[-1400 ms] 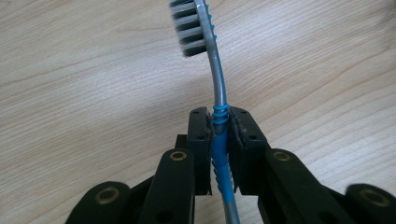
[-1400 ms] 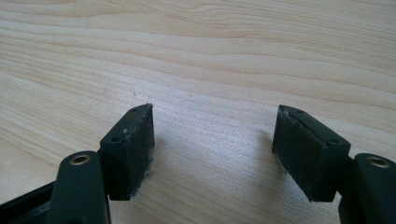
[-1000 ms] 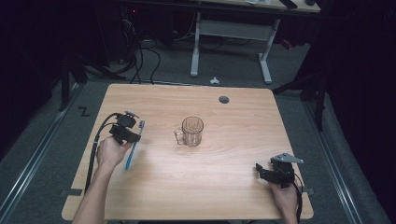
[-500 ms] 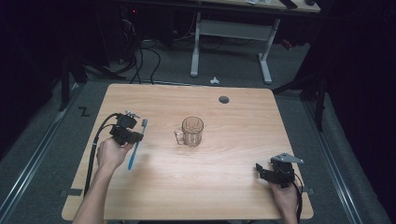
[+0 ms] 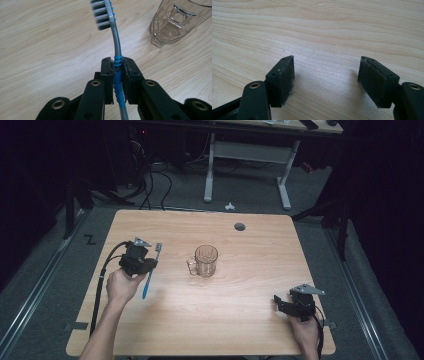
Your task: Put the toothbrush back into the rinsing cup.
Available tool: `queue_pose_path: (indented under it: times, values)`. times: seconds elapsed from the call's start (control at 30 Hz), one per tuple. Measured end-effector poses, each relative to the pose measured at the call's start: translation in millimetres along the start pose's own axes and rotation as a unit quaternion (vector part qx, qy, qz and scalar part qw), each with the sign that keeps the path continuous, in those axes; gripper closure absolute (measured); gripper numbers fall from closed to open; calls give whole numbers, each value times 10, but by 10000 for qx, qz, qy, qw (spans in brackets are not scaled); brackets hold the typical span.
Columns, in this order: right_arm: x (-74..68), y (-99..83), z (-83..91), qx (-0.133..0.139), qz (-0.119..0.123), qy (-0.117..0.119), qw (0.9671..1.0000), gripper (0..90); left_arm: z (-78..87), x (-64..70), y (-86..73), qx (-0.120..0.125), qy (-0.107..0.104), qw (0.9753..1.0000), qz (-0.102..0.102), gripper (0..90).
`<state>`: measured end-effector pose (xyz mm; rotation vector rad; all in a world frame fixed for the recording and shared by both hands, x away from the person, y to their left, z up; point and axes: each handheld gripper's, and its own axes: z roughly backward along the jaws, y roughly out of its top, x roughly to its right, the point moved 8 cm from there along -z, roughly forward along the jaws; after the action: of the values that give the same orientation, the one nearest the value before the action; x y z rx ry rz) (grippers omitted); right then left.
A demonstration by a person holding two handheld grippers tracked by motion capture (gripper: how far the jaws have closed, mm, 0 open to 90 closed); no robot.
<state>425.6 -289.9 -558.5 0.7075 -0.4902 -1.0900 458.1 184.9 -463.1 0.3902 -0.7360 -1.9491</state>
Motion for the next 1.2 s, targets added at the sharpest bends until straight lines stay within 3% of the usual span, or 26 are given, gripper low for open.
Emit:
queue_pose_path:
  times: [0.7, 1.2]
  values:
    - [0, 0, 0, -1, 2, 0, 10000, 297, 18, 269, 167, 301, -212, 9989, -306, 801]
    - [0, 0, 0, 0, 2, 1, 10000, 298, 13, 404, 309, 659, -382, 9966, -302, 802]
